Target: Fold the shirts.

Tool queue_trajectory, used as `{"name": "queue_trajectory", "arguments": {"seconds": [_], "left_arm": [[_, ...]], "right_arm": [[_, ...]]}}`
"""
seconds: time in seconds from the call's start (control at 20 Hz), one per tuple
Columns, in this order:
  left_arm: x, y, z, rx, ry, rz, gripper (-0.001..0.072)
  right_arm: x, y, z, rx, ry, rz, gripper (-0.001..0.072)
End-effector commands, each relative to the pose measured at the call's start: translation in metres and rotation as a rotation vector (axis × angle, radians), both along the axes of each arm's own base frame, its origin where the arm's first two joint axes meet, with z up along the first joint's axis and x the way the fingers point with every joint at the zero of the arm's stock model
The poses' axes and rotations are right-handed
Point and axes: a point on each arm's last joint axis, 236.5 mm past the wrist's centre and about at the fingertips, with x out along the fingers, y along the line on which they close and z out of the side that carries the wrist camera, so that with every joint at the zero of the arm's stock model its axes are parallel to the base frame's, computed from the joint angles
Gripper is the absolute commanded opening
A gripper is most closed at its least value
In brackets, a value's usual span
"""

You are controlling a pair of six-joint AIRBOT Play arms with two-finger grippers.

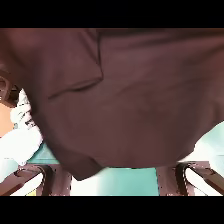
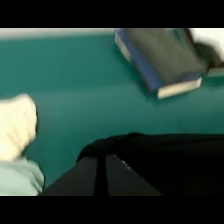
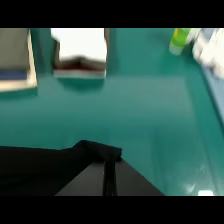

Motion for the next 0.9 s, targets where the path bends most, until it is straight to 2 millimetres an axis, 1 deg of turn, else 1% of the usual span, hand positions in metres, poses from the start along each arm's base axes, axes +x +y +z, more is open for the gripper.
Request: {"name": "queue_trajectory", "arguments": {"seconds": [0.0,0.05,0.1,0.15,0.2,0.25,0.3,0.35,0.4,0.45,0.55,0.6,0.7,0.8,0.85], "left_arm": [[0.051,-0.009,-0.153,0.041,0.381,-0.006,0.0025],[0.065,-0.010,-0.192,0.049,0.455,-0.002,0.0025],[0.076,-0.011,-0.226,0.057,0.510,-0.002,0.0025],[0.088,-0.012,-0.256,0.071,0.550,-0.009,0.0025],[0.099,-0.014,-0.284,0.087,0.584,-0.019,0.0025],[0.110,-0.016,-0.308,0.097,0.603,-0.033,0.0025],[0.121,-0.017,-0.325,0.104,0.602,-0.037,0.0025],[0.134,-0.017,-0.336,0.102,0.581,-0.030,0.0025],[0.144,-0.018,-0.341,0.098,0.557,-0.024,0.0024],[0.153,-0.018,-0.340,0.094,0.533,-0.019,0.0025],[0.162,-0.018,-0.327,0.113,0.498,-0.036,0.0025],[0.160,-0.014,-0.320,0.129,0.506,-0.049,0.0024],[0.143,0.002,-0.311,0.143,0.593,-0.050,0.0024],[0.119,0.011,-0.319,0.138,0.708,-0.070,0.0025],[0.105,0.013,-0.327,0.135,0.768,-0.084,0.0025]], "right_arm": [[0.035,-0.004,-0.133,0.039,0.372,0.004,0.0018],[0.043,-0.005,-0.176,0.049,0.472,0.005,0.0018],[0.050,-0.005,-0.213,0.055,0.544,0.007,0.0019],[0.059,-0.006,-0.247,0.060,0.598,0.011,0.0018],[0.069,-0.007,-0.277,0.063,0.633,0.014,0.0018],[0.081,-0.008,-0.297,0.062,0.650,0.017,0.0018],[0.094,-0.009,-0.312,0.065,0.661,0.019,0.0018],[0.107,-0.011,-0.321,0.066,0.668,0.019,0.0018],[0.120,-0.011,-0.326,0.067,0.667,0.021,0.0019],[0.132,-0.009,-0.325,0.076,0.654,0.025,0.0019],[0.153,0.001,-0.313,0.130,0.612,0.045,0.0019],[0.156,-0.001,-0.304,0.136,0.604,0.042,0.0020],[0.150,-0.003,-0.291,0.123,0.615,0.043,0.0020],[0.136,-0.006,-0.286,0.120,0.643,0.047,0.0019],[0.127,-0.005,-0.287,0.122,0.658,0.047,0.0019]]}}
